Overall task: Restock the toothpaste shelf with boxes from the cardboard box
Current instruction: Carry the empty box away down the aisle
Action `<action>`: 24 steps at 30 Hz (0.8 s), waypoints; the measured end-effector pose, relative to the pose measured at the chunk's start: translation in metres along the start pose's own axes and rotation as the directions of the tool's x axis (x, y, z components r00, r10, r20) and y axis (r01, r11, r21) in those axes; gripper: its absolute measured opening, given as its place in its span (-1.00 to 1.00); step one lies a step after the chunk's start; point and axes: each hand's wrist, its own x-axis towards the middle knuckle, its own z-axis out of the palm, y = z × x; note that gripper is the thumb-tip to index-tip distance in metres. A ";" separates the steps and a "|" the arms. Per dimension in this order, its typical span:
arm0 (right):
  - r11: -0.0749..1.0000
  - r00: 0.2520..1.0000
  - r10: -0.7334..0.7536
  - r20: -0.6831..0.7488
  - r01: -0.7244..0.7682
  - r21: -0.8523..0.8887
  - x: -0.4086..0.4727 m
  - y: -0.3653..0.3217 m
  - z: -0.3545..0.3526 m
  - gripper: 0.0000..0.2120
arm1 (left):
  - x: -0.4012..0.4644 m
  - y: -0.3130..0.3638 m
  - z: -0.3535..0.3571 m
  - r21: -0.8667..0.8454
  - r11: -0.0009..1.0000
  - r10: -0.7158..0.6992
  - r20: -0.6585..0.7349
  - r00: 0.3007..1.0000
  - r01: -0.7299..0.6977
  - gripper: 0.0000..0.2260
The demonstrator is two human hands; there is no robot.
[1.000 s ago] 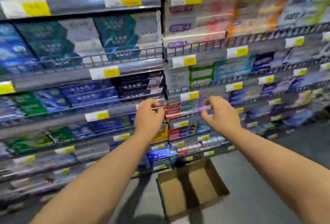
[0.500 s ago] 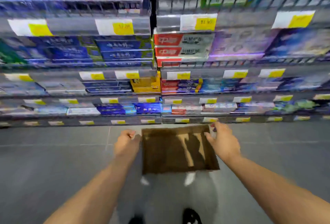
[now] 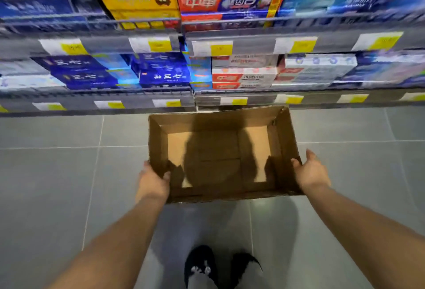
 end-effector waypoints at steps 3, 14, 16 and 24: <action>0.999 1.000 0.026 0.004 -0.027 0.031 0.021 0.009 0.019 -0.67 | 0.016 -0.011 0.009 0.000 0.999 -0.051 -0.093 0.994 0.051 -0.59; 0.991 0.991 -0.130 0.010 0.130 -0.025 -0.081 -0.059 -0.040 -0.74 | -0.072 -0.028 -0.133 -0.099 0.981 -0.177 -0.127 0.976 0.165 -0.70; 0.972 0.973 -0.225 0.050 0.228 -0.062 -0.125 -0.091 -0.062 -0.75 | -0.112 -0.036 -0.189 -0.155 0.966 -0.232 -0.151 0.961 0.209 -0.68; 0.774 0.817 -0.546 0.185 0.576 -0.263 -0.308 -0.239 -0.115 -0.76 | -0.229 -0.107 -0.380 -0.395 0.849 -0.468 -0.254 0.847 0.351 -0.65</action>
